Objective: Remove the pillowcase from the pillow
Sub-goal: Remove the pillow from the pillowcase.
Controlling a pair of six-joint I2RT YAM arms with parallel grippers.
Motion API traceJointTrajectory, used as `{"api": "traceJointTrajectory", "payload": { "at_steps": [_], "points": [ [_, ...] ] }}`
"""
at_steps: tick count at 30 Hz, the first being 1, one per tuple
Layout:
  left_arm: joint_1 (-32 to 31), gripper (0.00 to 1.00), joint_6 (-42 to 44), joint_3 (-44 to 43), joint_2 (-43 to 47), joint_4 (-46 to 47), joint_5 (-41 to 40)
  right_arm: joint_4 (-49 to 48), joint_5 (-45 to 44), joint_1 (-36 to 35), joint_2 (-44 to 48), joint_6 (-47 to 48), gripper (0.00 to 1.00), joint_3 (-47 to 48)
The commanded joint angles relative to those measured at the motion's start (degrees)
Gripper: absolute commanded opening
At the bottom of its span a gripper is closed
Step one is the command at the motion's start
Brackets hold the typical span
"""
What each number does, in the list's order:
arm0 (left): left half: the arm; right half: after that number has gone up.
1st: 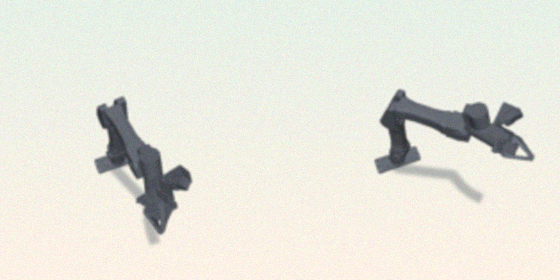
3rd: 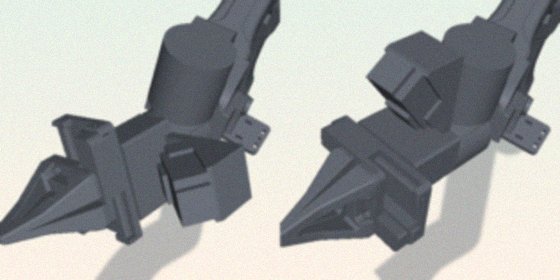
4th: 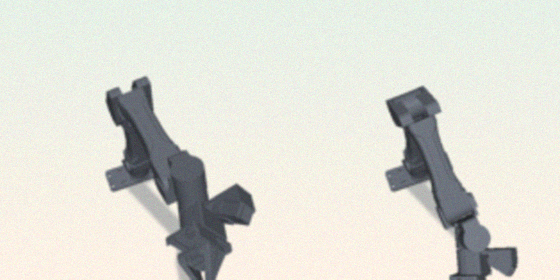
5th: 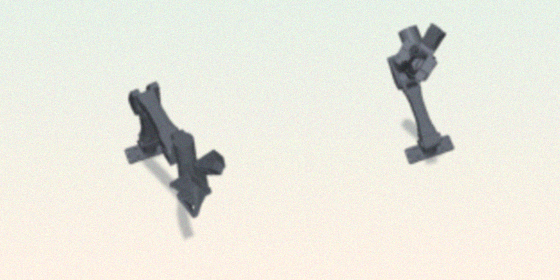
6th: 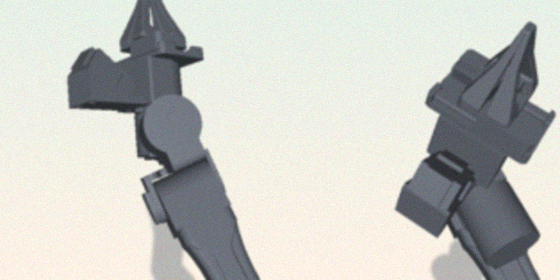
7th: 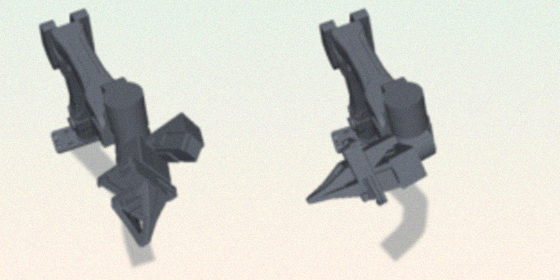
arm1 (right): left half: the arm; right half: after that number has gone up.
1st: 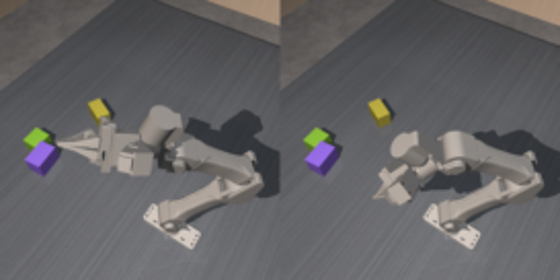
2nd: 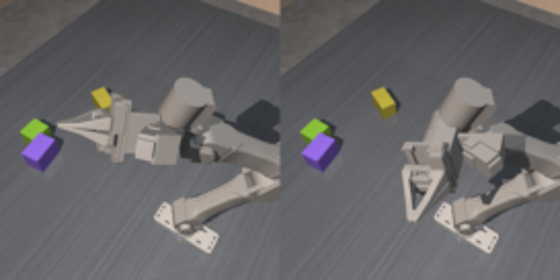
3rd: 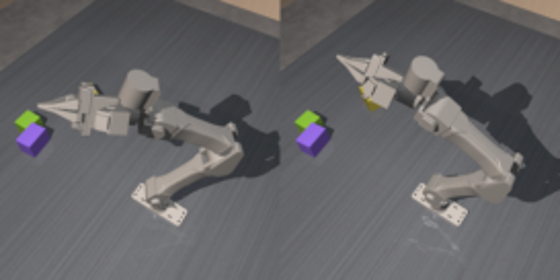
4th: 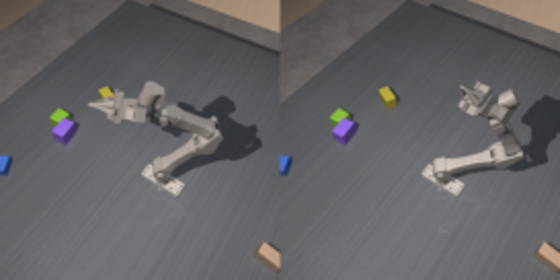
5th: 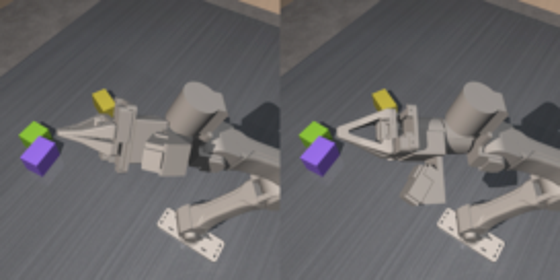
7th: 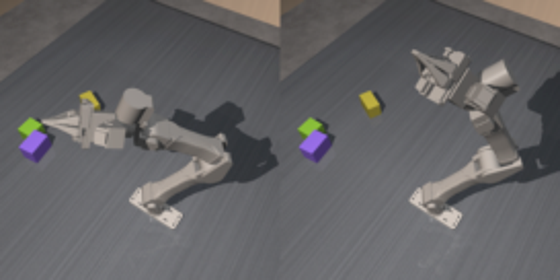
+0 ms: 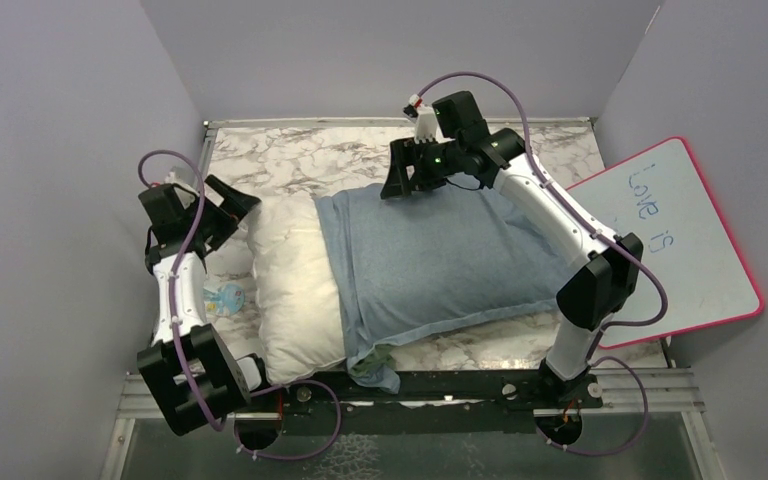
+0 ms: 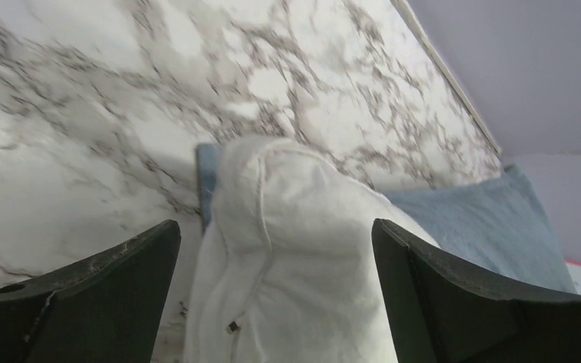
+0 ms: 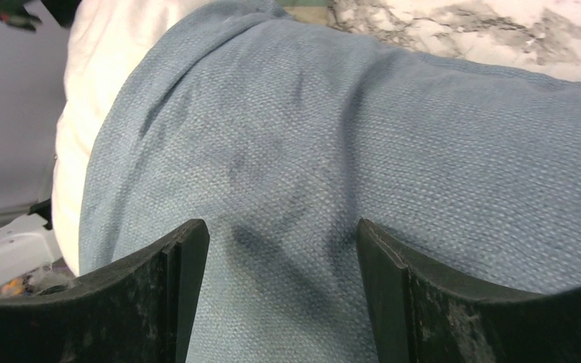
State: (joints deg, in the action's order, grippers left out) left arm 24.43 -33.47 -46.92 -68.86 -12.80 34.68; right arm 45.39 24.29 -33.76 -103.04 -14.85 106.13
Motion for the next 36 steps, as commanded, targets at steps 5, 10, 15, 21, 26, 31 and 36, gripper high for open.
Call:
{"api": "traceJointTrajectory", "payload": {
  "at_steps": [5,10,15,21,26,31,36],
  "points": [
    [1.4,0.99,2.4,2.2,-3.7,3.7,5.9,-1.1,8.3,-0.3,0.0,1.4,0.74,-2.2],
    [1.1,0.99,-17.9,15.5,-9.2,37.8,25.2,-0.7,9.3,-0.3,-0.5,1.6,0.73,-2.5],
    [-2.3,0.99,-16.9,14.2,-10.5,38.5,27.0,-2.5,10.3,-0.3,0.1,1.0,0.73,-4.8],
    [-3.6,0.54,-19.3,11.2,-5.8,38.8,28.0,-2.5,10.1,-0.3,-0.2,0.4,0.73,-5.6],
    [-3.6,0.0,-21.0,5.1,-1.1,38.8,29.6,-1.4,0.2,-0.3,1.2,1.8,0.73,-1.4],
    [-3.6,0.0,-17.0,0.6,1.4,38.4,32.0,-13.8,-16.0,-0.3,10.6,-1.2,0.79,-4.0],
    [-3.6,0.0,-13.6,-2.1,2.8,38.2,35.2,-24.8,-22.1,-0.2,19.0,4.2,1.0,-13.0]
  ]
}}
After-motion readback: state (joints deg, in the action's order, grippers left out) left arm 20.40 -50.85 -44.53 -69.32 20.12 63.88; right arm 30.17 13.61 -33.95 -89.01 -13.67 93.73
